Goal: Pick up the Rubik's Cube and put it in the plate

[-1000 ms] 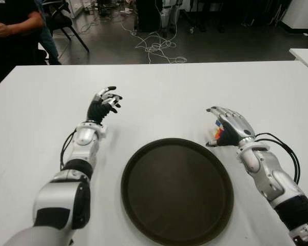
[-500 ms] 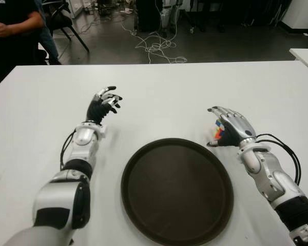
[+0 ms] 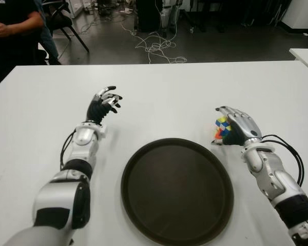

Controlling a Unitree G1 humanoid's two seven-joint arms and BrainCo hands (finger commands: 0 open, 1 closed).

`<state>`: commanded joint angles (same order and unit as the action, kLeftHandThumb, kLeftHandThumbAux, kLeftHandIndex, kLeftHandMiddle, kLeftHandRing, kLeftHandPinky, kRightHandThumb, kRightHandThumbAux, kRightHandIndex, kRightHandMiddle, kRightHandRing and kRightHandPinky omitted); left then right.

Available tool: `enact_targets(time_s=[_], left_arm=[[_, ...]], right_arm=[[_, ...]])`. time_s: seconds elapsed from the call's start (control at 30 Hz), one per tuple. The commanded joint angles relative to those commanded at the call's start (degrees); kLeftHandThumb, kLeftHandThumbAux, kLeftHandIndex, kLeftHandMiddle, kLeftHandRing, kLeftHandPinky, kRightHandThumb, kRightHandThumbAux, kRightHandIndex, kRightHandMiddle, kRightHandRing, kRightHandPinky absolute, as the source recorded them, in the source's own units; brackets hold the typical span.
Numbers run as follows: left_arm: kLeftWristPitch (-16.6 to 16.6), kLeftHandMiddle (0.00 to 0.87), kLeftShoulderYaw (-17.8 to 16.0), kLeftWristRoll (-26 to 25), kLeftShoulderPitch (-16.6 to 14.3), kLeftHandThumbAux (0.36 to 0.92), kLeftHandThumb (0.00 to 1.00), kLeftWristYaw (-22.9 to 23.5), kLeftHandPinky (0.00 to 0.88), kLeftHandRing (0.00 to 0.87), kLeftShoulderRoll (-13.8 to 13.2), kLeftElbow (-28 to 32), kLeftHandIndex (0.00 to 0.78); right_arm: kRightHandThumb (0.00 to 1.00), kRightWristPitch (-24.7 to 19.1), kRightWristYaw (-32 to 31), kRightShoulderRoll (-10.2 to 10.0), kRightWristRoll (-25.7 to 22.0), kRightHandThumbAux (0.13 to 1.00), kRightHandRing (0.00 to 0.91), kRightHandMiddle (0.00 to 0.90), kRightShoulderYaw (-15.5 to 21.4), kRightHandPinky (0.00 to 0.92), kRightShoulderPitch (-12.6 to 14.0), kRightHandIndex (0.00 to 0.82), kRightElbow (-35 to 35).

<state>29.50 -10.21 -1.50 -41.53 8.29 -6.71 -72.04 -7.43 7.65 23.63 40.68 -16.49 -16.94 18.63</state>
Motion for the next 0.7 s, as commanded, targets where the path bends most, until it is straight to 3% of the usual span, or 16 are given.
enact_targets(time_s=[0.7], left_arm=[[-0.10,0.427,0.03,-0.14,0.04,0.673,0.143,0.46,0.566,0.504,-0.04,0.17,0.234]], right_arm=[[0.000,-0.60,0.36,-0.44,-1.04,0.806,0.103,0.102,0.45,0.071,-1.16,0.072,2.58]])
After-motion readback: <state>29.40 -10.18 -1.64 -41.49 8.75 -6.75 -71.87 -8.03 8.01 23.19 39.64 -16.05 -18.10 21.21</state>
